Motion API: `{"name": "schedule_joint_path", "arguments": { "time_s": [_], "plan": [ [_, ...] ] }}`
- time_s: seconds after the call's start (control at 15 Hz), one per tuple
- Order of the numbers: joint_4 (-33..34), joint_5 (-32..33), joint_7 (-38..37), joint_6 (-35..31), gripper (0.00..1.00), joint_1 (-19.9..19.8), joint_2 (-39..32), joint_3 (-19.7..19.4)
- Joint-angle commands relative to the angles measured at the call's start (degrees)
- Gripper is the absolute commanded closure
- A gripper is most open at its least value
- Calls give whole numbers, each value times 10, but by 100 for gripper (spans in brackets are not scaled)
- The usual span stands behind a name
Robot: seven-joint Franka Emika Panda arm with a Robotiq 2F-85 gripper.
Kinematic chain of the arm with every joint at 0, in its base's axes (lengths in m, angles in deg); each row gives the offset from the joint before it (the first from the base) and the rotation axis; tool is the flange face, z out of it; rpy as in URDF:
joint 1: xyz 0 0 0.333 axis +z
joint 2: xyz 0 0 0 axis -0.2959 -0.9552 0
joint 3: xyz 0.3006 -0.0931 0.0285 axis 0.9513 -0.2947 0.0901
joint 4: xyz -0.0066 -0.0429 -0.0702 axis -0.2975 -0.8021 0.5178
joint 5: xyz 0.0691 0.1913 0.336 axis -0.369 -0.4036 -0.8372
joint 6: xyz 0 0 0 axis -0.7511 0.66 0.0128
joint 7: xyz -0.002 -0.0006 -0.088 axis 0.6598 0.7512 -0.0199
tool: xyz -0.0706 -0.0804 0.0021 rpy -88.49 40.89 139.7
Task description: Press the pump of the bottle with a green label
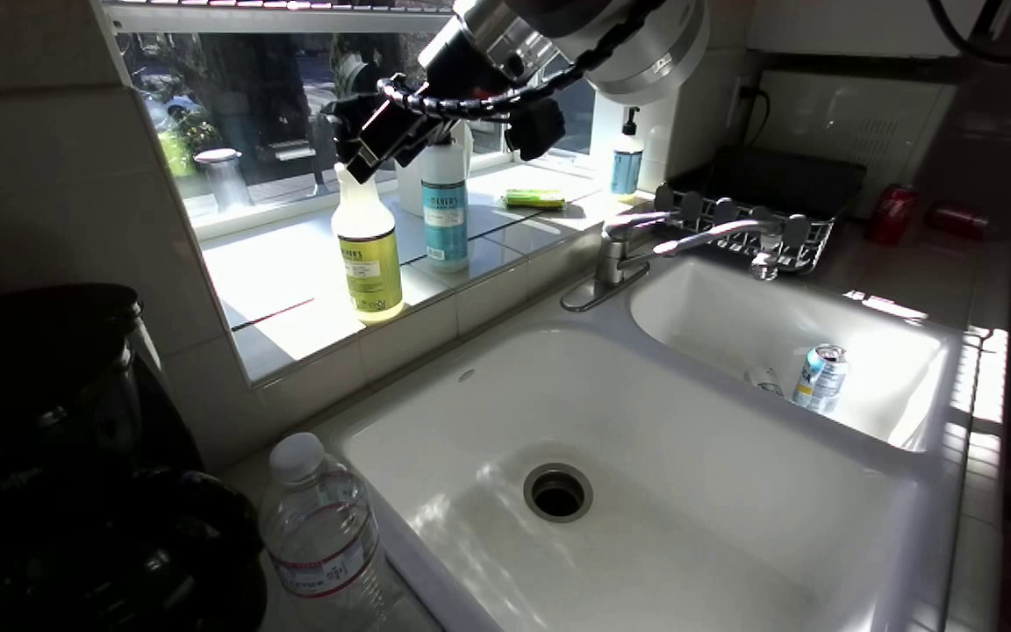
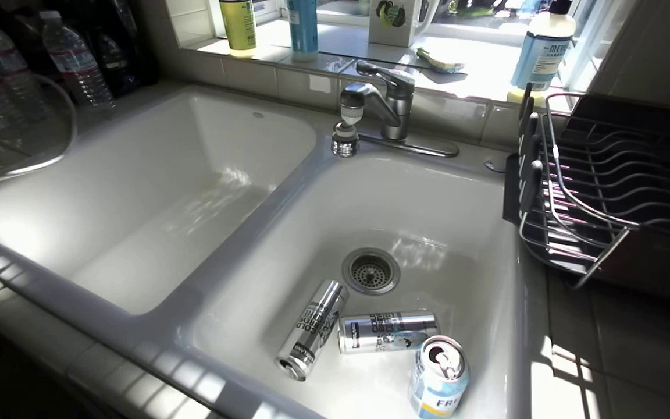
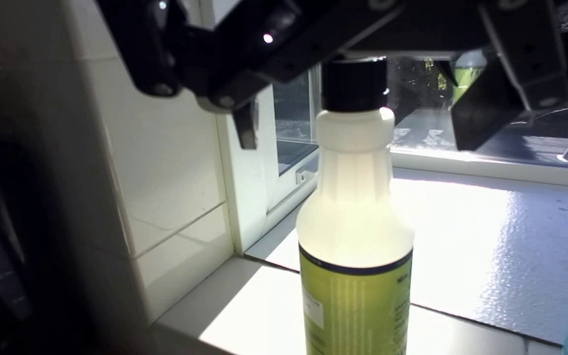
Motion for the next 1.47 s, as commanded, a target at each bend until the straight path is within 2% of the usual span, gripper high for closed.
{"name": "schedule_joint_path", "arguments": {
  "time_s": [0.0, 0.67, 1.4],
  "plan": [
    [0, 0, 0, 0, 0, 0, 0, 0],
    [30, -19, 10, 13, 0, -12, -18, 8],
    [57, -42, 58, 7, 0, -19, -39, 17]
  ]
}}
